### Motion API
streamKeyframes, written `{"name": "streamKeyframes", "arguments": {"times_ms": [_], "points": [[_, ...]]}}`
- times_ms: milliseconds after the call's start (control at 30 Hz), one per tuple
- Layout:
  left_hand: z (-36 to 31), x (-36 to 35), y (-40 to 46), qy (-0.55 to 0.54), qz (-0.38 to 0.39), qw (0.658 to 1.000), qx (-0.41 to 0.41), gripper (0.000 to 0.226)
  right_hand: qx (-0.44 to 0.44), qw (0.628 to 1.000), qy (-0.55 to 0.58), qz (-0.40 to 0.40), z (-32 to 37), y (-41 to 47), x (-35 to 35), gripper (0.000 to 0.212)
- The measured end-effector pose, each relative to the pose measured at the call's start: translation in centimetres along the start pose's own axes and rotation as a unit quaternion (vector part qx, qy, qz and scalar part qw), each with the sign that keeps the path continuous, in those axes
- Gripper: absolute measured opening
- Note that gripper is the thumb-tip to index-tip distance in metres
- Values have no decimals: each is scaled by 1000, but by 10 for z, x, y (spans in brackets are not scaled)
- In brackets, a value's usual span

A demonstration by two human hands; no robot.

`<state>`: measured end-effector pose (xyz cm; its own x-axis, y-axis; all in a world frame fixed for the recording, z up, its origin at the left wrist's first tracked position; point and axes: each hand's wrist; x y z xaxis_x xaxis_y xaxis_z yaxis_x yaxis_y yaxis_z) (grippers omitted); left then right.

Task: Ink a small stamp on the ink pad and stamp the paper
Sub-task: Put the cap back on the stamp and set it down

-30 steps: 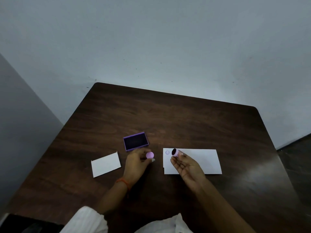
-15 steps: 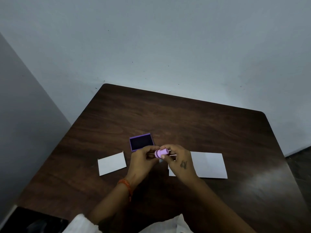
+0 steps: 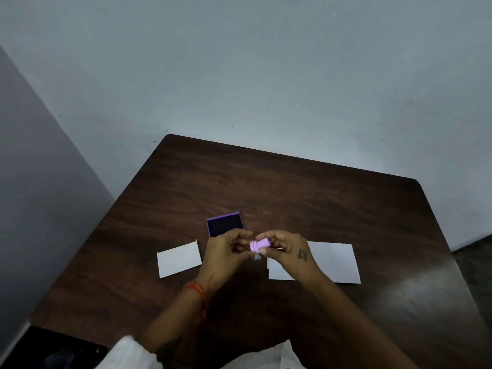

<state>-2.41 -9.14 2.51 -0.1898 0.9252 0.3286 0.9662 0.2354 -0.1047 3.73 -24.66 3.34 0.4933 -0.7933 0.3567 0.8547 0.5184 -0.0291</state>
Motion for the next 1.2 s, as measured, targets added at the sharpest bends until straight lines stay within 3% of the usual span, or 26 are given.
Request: {"name": "streamKeyframes", "arguments": {"times_ms": [367, 600, 767, 933, 1100, 1200], "points": [[-2, 0, -4, -28, -2, 999, 16, 25, -68, 994, 80, -5, 1, -7, -3, 18], [-4, 0, -7, -63, 6, 998, 23, 18, -138, 982, 130, -19, 4, -9, -6, 7], [-4, -2, -10, -64, -1, 998, 29, 21, -110, 986, 128, -6, 5, -9, 5, 21], [-4, 0, -12, -58, 6, 998, 28, 23, -134, 984, 120, -11, 3, -8, 0, 8], [-3, 1, -13, -65, 0, 997, 30, 24, -113, 981, 155, 4, 3, -10, 3, 24], [-2, 0, -13, -61, 1, 998, 35, 23, -124, 980, 156, -3, 3, -10, 0, 18]]}}
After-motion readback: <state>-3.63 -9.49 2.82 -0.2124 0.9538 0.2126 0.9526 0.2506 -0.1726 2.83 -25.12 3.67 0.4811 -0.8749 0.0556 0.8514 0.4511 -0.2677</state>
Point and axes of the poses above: each hand's wrist, its own y-axis towards the middle knuckle, its own x-axis out of the back of the hand, z = x × y, and after that the axes turned 1 degree about -x, right-handed
